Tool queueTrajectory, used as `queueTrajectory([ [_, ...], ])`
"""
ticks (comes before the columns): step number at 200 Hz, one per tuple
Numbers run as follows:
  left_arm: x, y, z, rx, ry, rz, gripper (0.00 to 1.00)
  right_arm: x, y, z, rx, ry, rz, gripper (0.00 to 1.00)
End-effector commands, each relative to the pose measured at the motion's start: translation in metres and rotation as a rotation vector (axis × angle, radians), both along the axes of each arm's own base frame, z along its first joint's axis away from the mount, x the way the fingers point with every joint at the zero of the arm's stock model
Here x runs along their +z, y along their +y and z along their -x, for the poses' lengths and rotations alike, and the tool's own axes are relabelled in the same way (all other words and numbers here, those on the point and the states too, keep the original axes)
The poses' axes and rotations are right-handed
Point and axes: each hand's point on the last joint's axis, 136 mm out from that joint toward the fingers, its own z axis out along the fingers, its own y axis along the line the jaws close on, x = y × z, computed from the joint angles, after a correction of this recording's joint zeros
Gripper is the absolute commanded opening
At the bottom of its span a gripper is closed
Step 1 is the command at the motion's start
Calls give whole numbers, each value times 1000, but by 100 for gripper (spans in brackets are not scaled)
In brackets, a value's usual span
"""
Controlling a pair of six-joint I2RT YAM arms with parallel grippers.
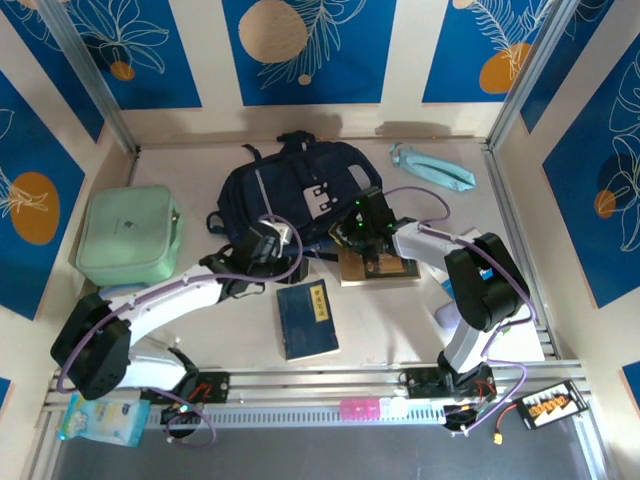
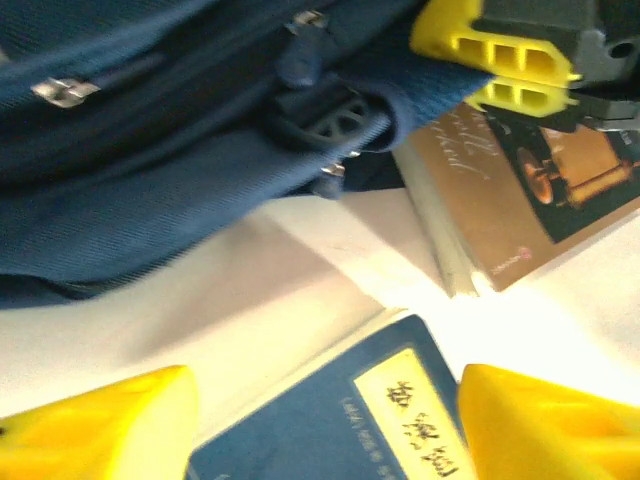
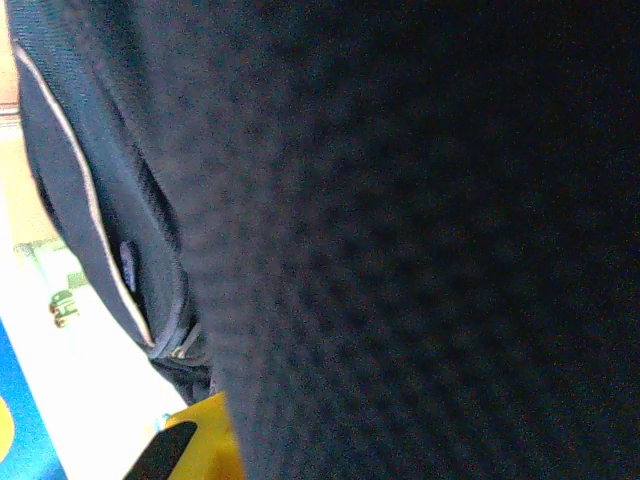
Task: Pack the student bag
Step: Unzip the student bag at the center of the table.
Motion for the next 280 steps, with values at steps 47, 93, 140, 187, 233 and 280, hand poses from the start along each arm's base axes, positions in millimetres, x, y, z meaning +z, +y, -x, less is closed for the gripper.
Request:
queueTrajectory([
  [47,20,-19,-26,121,-56,-50,40,91,37,-15,94,-133,-153,0],
  [93,23,-21,-52,216,-89,-108,35,108,48,-21,88,-116,-210,0],
  [140,28,-14,-75,317,-145,-184,35,120,55,-23,105,-110,-248,0],
  [187,27,-8,-90,374,-177,-259,25,132,57,-25,117,-128,-268,0],
  [233,22,-6,-95,395,-174,-302,23,136,58,-27,124,-130,-275,0],
  [280,33,-4,-100,412,-209,-295,20,132,56,-27,121,-121,-275,0],
])
